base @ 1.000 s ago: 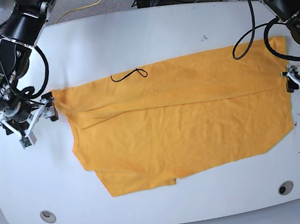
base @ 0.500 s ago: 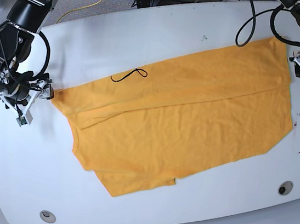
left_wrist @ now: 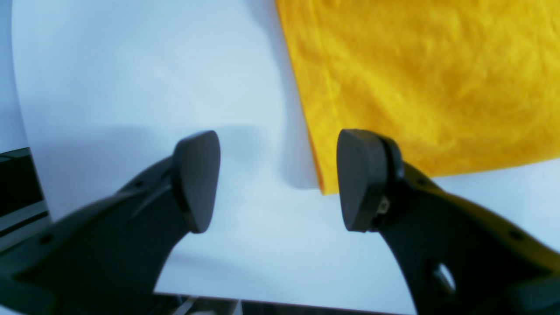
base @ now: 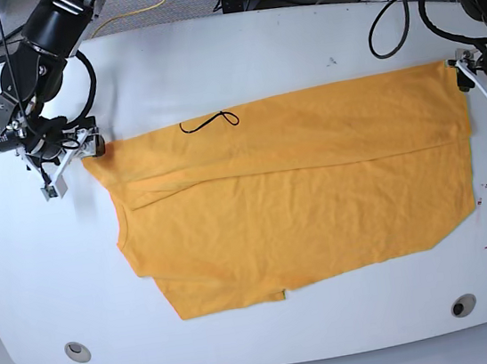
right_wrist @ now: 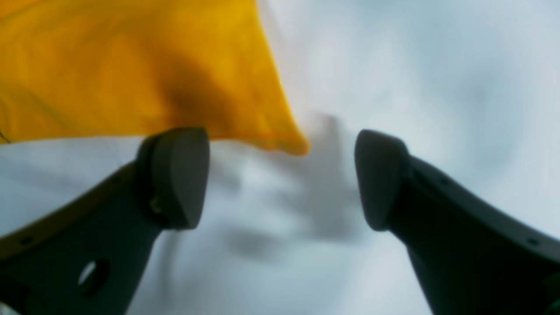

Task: Fold the T-shirt properly
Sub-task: 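Open both grippers and regrasp the folded edge of the shirt, then drag the folded edge with both grippers away from the shirt body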

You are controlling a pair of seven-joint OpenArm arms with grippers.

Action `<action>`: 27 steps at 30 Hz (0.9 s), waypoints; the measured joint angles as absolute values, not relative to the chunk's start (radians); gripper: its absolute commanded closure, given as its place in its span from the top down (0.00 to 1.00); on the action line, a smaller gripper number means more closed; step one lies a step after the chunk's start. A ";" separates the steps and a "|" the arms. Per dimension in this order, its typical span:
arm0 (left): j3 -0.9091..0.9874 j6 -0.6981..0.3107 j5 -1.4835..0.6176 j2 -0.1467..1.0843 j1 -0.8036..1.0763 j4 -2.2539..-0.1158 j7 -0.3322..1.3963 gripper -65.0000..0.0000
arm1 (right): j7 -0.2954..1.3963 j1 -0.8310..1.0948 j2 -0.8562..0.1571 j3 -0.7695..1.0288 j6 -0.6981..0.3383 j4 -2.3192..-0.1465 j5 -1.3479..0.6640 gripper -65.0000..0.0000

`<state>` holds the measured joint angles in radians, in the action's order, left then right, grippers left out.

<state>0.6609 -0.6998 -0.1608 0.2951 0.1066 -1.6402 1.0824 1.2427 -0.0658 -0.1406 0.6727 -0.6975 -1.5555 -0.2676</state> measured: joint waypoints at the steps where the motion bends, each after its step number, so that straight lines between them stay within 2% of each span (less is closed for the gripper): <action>1: 0.661 -0.700 -0.161 0.288 0.106 -1.636 1.082 0.60 | 1.243 -0.068 -0.141 0.674 -0.698 -1.543 -0.266 0.74; 7: 0.659 -0.700 -0.158 0.284 0.106 -1.608 1.079 0.60 | 1.234 -0.084 -0.140 0.676 -0.697 -1.506 -0.266 0.74; 9: 0.659 -0.700 -0.158 0.284 0.106 -1.588 1.070 0.57 | 1.230 -0.089 -0.131 0.676 -0.696 -1.504 -0.265 0.74; 14: 0.656 -0.700 -0.158 0.284 0.111 -1.542 1.023 0.32 | 1.227 -0.116 -0.117 0.675 -0.697 -1.500 -0.265 0.74; 19: 0.653 -0.700 -0.159 0.284 0.112 -1.479 1.000 0.18 | 1.216 -0.128 -0.120 0.674 -0.697 -1.500 -0.266 0.73; 22: 0.654 -0.700 -0.172 0.288 0.112 -1.470 0.994 0.12 | 1.219 -0.128 -0.120 0.675 -0.697 -1.499 -0.266 0.63; 27: 0.653 -0.700 -0.169 0.288 0.110 -1.470 0.994 0.07 | 1.213 -0.143 -0.122 0.675 -0.697 -1.451 -0.270 0.37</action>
<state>0.6533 -0.6998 -0.1692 0.2882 0.1104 -1.4696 0.9936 1.2133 -0.1432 -0.1223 0.6754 -0.6971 -1.4506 -0.2695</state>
